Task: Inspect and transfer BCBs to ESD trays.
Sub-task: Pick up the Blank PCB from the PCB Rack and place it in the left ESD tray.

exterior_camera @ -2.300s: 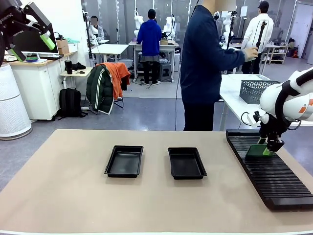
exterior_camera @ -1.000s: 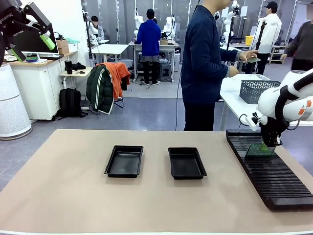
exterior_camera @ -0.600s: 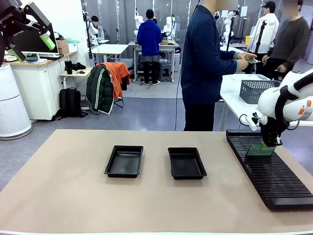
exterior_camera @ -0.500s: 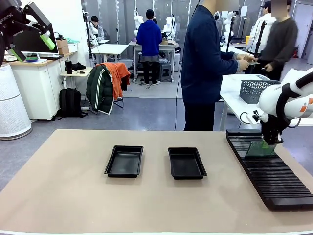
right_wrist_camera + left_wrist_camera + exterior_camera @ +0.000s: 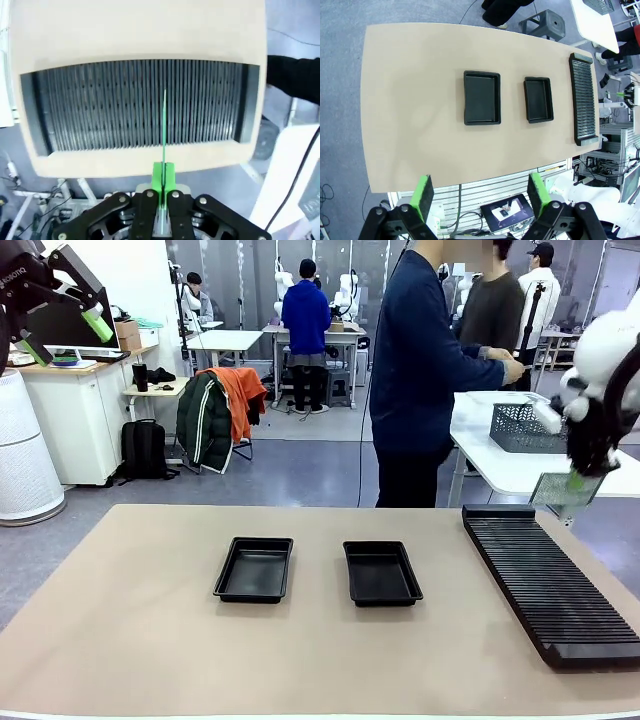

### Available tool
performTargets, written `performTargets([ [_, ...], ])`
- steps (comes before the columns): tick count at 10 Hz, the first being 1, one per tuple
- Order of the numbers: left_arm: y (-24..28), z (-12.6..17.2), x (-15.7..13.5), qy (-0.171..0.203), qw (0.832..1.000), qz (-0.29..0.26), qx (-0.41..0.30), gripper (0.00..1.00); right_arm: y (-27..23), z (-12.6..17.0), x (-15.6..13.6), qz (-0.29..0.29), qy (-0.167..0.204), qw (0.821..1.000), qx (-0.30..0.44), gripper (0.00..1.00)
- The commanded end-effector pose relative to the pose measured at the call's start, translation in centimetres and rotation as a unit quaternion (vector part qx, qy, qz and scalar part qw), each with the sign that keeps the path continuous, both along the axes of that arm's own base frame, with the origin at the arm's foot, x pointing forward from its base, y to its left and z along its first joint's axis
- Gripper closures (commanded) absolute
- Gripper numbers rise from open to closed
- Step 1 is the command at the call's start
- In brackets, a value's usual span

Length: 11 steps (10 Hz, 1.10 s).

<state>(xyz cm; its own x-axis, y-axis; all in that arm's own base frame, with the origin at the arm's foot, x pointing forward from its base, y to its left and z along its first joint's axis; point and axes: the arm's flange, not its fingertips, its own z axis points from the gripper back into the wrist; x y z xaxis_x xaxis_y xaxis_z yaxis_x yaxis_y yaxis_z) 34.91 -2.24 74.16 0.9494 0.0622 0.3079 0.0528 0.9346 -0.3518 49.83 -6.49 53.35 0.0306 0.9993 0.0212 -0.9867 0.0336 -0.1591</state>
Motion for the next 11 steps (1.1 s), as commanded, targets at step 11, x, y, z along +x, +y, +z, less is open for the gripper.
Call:
performTargets([
  [11, 0.1, 0.0, -0.1, 0.000, 1.000, 0.000, 0.006, 0.00, -1.3, 19.4, -4.6, -0.065, 0.012, 0.998, 0.011, 0.97],
])
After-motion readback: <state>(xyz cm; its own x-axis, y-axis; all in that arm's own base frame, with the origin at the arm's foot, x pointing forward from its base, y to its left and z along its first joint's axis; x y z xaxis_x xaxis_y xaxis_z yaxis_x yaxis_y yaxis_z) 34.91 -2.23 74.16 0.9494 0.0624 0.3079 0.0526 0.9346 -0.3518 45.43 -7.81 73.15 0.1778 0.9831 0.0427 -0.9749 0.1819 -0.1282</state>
